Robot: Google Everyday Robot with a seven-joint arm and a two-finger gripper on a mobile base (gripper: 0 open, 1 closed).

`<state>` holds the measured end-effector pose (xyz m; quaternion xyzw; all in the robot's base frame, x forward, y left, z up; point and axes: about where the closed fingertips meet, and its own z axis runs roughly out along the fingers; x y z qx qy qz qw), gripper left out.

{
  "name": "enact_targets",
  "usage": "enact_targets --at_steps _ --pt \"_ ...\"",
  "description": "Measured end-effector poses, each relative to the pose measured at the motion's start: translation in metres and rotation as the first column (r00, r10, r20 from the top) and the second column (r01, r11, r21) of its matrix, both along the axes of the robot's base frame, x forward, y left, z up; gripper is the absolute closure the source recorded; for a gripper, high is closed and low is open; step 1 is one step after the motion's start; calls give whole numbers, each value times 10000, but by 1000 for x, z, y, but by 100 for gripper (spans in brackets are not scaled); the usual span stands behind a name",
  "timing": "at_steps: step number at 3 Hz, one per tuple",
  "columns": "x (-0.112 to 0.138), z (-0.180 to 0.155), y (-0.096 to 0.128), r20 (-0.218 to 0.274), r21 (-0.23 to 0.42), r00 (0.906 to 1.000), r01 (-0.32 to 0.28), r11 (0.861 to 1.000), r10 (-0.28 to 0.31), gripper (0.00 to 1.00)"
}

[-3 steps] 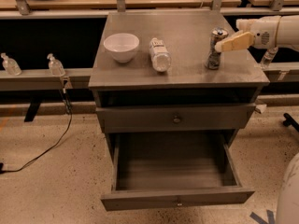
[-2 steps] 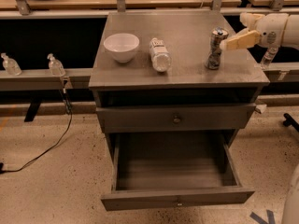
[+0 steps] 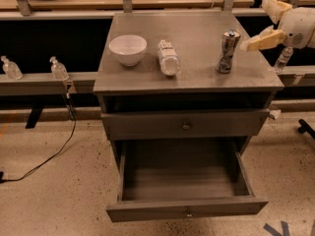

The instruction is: Pick redbull can from middle drawer and place on counter

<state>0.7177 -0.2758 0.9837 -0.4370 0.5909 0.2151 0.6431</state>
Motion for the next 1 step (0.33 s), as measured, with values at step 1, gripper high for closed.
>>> enact_targets --at_steps 1 --pt "0 0 0 0 0 10000 -2 10000 2 0"
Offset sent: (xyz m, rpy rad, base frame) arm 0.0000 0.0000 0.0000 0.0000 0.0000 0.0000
